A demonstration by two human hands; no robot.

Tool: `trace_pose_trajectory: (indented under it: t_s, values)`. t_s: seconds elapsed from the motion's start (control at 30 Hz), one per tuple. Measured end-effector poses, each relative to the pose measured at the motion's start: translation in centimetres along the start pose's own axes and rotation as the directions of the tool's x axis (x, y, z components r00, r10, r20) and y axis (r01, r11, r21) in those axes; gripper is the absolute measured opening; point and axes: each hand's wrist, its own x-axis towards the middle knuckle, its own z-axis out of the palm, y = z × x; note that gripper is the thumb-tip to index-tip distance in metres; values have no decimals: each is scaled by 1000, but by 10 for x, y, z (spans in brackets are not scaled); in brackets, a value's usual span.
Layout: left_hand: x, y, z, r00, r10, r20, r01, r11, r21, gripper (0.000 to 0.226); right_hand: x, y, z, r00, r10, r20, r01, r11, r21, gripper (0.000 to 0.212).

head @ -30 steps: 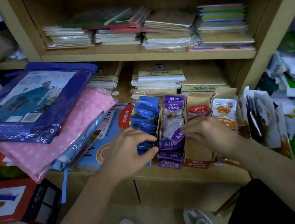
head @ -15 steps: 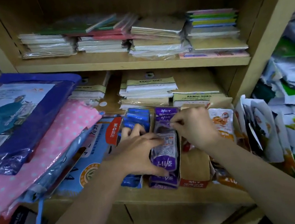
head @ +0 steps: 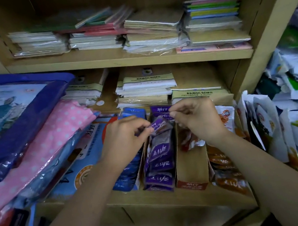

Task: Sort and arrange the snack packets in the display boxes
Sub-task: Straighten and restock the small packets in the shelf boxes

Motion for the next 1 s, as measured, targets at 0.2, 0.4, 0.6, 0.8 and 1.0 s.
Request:
trace_pose_trajectory:
  t_s: [0.2,0.4,0.6,0.8,1.0]
  values:
    - [19,7,18,999,-43,-17,39,978,-203,13,-1,7,2,986,-93,136,117,978,-175,25]
    - [9,2,3,991,-30,128,60,970,-236,20,6,16,8,990,-132,49,140,948,-287,11]
    - [-2,4,6,868,102,485,-220,956,194,44,4,15,10,992,-113,47,121,962,-243,15]
    - [4,-1,15,980,81,180,-110,982,154,7,1,10,2,976,-107,187,140,975,-174,26]
    - [4,2,25,997,66,-51,-56,983,177,12,-1,9,7,957,-181,226,265,863,-430,27]
